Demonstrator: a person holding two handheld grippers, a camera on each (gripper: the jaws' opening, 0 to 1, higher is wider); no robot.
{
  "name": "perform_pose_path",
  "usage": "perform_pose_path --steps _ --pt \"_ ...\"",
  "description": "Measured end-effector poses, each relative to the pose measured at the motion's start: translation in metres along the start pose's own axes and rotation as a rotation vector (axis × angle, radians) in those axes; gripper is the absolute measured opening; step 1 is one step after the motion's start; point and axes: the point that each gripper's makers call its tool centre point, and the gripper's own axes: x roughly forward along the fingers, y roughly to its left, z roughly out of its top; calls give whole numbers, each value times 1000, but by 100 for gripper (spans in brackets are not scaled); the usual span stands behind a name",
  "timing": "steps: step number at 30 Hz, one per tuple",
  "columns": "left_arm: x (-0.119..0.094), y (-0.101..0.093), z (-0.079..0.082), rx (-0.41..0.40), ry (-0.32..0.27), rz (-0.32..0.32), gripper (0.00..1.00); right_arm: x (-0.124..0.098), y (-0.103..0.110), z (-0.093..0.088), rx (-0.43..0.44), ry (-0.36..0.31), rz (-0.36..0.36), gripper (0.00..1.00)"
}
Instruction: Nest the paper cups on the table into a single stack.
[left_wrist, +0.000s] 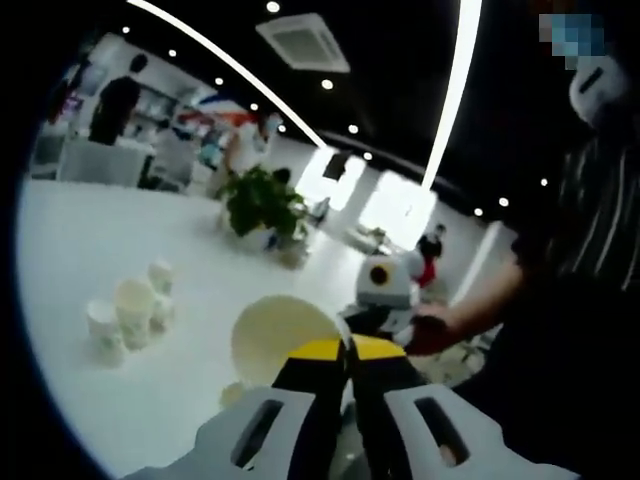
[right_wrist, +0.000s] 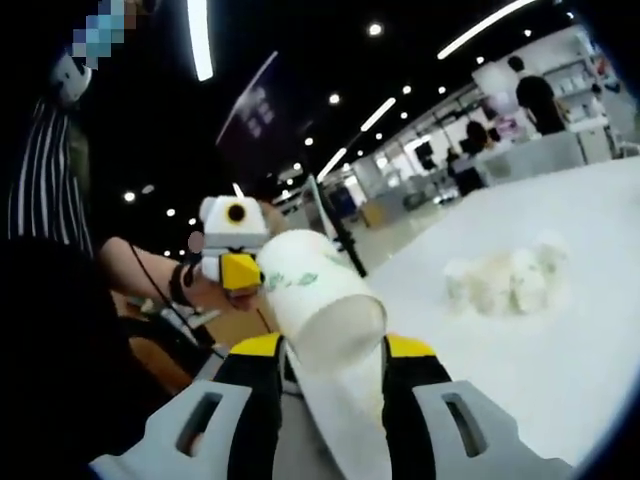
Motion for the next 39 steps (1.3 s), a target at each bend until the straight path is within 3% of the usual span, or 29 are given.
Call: perform_pose_path --steps 39 --pt "7 -5 2 24 90 4 0 -13 -1 18 -54 -70 -43 45"
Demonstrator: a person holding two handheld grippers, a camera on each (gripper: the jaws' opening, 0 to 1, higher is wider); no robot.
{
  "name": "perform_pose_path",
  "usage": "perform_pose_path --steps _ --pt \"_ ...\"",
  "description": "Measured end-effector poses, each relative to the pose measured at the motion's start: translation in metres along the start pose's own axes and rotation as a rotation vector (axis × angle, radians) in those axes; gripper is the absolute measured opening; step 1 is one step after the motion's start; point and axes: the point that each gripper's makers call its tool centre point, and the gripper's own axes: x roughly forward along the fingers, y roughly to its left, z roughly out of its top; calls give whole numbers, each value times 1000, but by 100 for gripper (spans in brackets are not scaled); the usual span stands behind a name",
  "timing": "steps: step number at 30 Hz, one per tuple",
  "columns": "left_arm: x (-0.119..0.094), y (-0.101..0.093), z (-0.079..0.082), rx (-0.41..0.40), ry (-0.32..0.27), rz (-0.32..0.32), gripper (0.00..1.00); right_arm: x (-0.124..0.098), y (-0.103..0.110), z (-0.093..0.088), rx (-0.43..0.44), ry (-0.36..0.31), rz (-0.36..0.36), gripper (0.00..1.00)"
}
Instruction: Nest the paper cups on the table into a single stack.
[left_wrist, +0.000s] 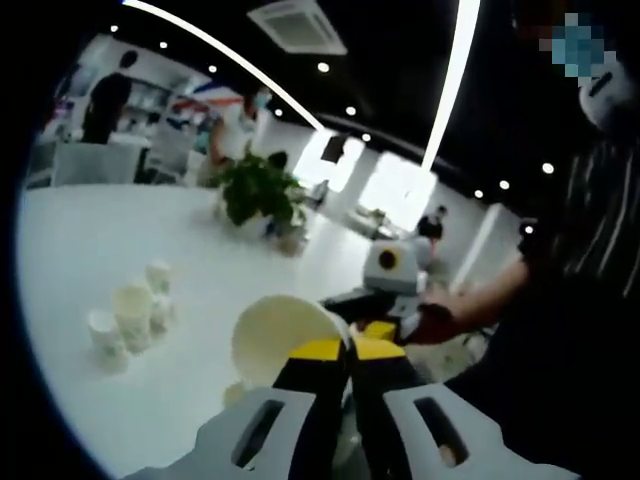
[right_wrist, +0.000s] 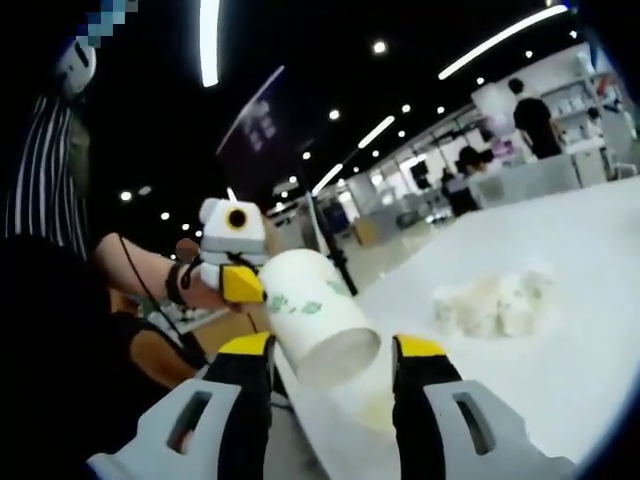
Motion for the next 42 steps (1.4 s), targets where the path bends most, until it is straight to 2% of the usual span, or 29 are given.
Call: perform_pose_path --steps 19,26,29,42 --pt "2 -2 -2 10 38 -5 0 -9 0 3 -12 -27 -41 60" --pt "2 -2 0 18 40 -4 0 -20 -3 8 0 -63 -74 65" --pt "2 -3 0 21 44 -4 0 -25 -4 17 15 -115 -83 67" --pt "4 1 -2 18 52 7 0 -50 -30 35 -15 -150 -181 79"
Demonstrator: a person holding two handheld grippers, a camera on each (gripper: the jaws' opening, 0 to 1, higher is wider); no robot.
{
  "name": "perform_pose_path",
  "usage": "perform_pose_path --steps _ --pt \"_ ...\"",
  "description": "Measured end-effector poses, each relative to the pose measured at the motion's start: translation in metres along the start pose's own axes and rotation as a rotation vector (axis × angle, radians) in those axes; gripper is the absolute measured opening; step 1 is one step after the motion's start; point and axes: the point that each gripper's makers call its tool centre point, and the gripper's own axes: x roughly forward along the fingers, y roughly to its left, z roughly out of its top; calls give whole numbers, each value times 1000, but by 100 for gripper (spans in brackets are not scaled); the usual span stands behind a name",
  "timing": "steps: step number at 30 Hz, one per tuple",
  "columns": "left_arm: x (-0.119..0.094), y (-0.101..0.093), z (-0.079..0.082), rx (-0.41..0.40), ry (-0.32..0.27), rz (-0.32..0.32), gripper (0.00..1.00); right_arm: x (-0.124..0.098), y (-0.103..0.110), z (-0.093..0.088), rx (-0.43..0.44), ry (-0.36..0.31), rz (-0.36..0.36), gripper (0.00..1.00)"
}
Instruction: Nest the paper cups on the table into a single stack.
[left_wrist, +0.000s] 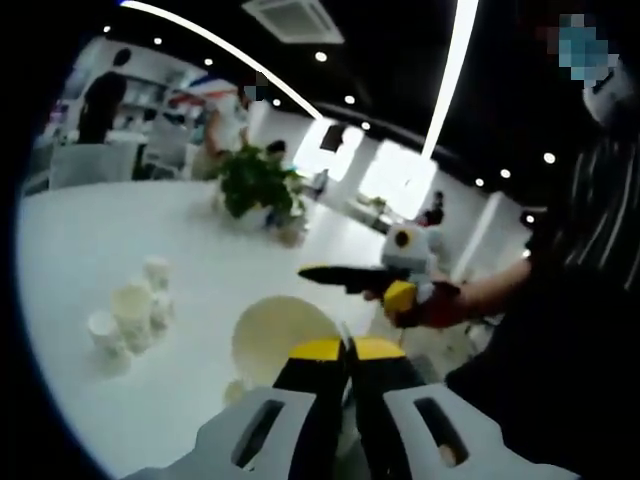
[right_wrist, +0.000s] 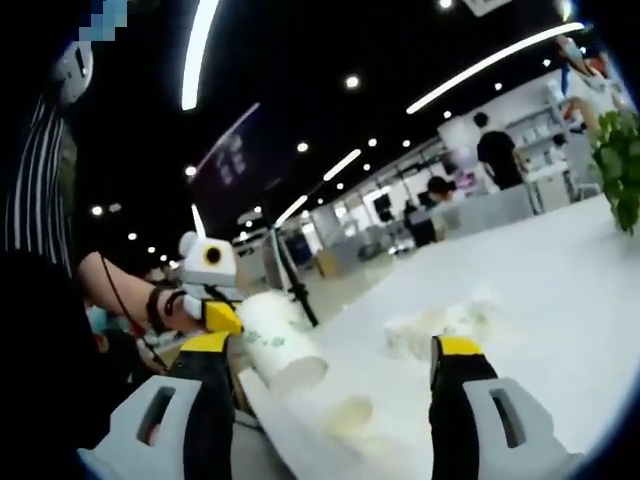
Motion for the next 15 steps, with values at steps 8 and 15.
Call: perform_pose_path --steps 8,15 --pt "-2 8 -6 1 26 20 0 -5 -27 14 -56 23 -46 83" --pt "-3 10 -9 7 47 30 0 -5 -47 27 -129 50 -75 83"
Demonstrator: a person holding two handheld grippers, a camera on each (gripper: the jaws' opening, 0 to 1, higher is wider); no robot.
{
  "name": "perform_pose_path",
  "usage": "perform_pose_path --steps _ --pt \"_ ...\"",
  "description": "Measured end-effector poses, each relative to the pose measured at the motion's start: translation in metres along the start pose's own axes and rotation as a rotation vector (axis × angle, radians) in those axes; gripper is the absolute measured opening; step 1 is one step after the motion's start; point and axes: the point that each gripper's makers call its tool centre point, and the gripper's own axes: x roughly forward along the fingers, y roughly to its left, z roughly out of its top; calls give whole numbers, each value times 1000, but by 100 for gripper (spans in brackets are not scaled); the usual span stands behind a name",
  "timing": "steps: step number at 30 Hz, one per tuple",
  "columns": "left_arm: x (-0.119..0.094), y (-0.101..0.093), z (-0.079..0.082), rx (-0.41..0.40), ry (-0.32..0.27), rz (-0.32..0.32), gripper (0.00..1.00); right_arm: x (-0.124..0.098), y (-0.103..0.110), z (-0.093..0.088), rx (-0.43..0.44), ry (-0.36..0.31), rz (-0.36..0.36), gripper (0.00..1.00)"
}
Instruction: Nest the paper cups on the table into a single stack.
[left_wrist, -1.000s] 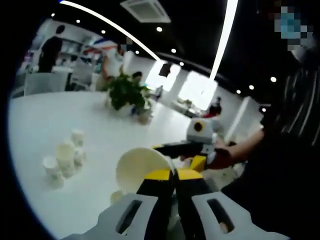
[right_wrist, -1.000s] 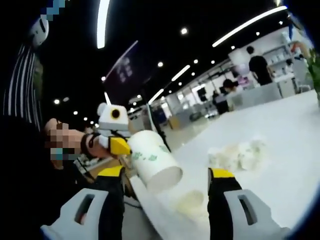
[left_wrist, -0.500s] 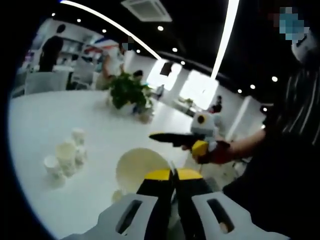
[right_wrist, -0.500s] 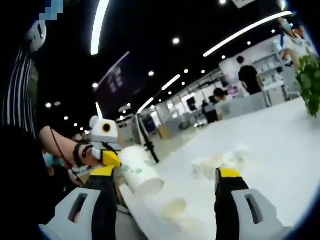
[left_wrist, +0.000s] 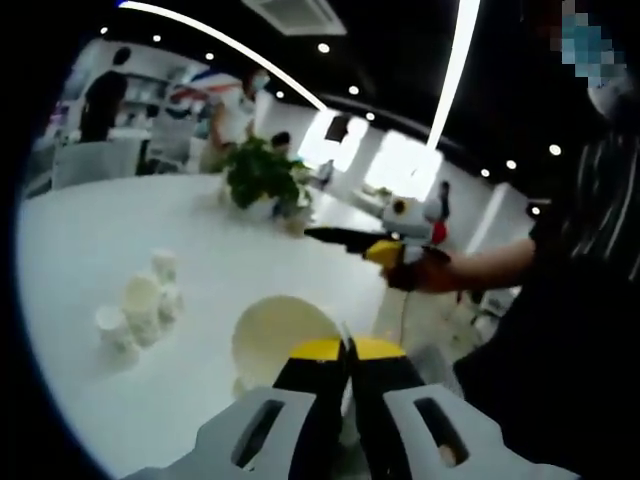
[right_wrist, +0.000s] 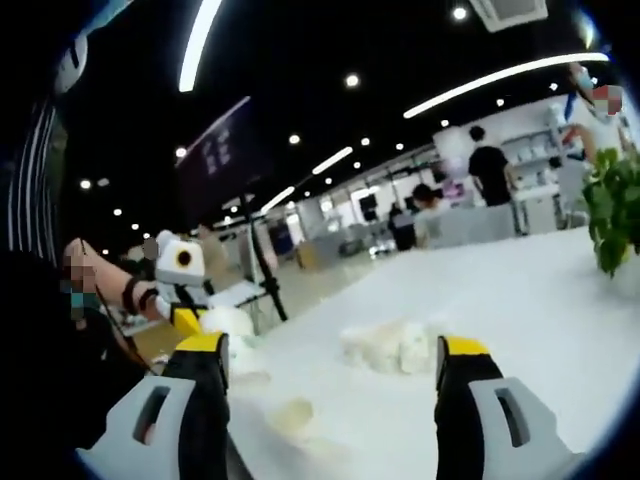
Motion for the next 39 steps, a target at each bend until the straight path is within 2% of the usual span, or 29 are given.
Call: perform_pose_path --steps 6,13,16,18,21,31,39 --pt "-2 7 -5 14 37 30 0 1 -9 -4 -103 66 -23 84" --pt "1 14 -17 52 104 49 0 5 -15 -14 -142 102 -48 88" --pt "3 17 -21 69 131 62 0 6 -19 -18 -137 106 -68 94" --pt "4 19 -27 85 170 73 0 7 -25 -19 -120 99 -96 100" --pt "7 18 -32 114 203 70 0 5 -26 -22 -113 96 -92 100" --pt "12 28 -34 133 233 99 0 3 -26 -27 -88 97 -79 100" --pt "18 35 -47 182 312 119 0 -1 -28 -29 -89 98 -88 100"
